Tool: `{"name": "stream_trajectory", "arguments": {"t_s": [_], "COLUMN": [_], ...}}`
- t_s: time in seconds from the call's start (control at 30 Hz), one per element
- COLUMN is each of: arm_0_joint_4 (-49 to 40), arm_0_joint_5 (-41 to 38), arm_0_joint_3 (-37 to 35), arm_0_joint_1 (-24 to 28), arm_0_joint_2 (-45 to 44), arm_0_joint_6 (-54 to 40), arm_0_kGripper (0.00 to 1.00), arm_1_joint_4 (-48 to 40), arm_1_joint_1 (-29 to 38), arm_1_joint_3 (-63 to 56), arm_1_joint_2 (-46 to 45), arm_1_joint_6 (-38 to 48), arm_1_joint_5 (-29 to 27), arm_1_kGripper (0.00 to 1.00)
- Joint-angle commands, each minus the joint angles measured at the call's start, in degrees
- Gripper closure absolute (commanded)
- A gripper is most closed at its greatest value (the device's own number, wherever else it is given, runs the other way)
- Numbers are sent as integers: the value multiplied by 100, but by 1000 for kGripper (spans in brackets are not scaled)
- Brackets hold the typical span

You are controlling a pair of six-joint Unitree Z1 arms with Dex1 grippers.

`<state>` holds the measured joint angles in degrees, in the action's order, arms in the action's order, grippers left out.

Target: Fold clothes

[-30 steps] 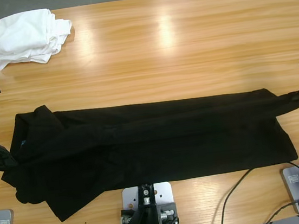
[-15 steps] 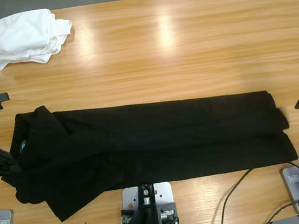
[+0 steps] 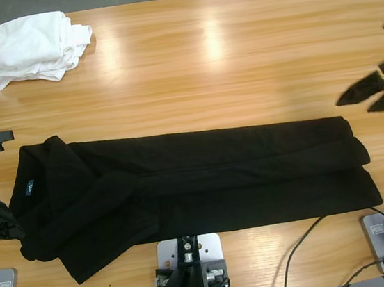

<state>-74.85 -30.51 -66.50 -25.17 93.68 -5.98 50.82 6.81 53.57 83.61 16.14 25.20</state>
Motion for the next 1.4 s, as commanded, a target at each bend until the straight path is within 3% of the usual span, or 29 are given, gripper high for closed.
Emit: {"name": "stream_trajectory", "arguments": {"t_s": [0.03,0.13,0.2,0.23,0.43,0.63,1.03,1.4], "arm_0_joint_4": [622,976,1213,1343,1784,2317,2493,2545], "arm_0_joint_5": [124,89,85,82,83,57,-8,-8], "arm_0_joint_3": [-162,-123,-107,-83,295,691,889,990], "arm_0_joint_1": [-32,-14,65,100,162,162,162,162], "arm_0_joint_2": [344,408,316,220,-107,-60,-179,-264], "arm_0_joint_6": [91,476,759,907,1239,1503,1624,1626], "arm_0_kGripper": [184,184,184,184,170,170,170,170], "arm_1_joint_4": [-795,-865,-999,-1057,-1131,-1343,-2173,-2124], "arm_1_joint_1": [866,943,953,953,1217,1913,1924,1929], "arm_1_joint_3": [-43,-50,-103,-127,-226,-611,-1296,-1379], "arm_1_joint_2": [196,536,743,873,1383,1492,1764,1793], "arm_1_joint_6": [-207,-123,-33,11,751,1484,1700,1684], "arm_1_joint_5": [-484,-461,-472,-475,-551,-595,-700,-720], "arm_1_kGripper": [438,578,947,1000,1000,1000,1000,1000]}}
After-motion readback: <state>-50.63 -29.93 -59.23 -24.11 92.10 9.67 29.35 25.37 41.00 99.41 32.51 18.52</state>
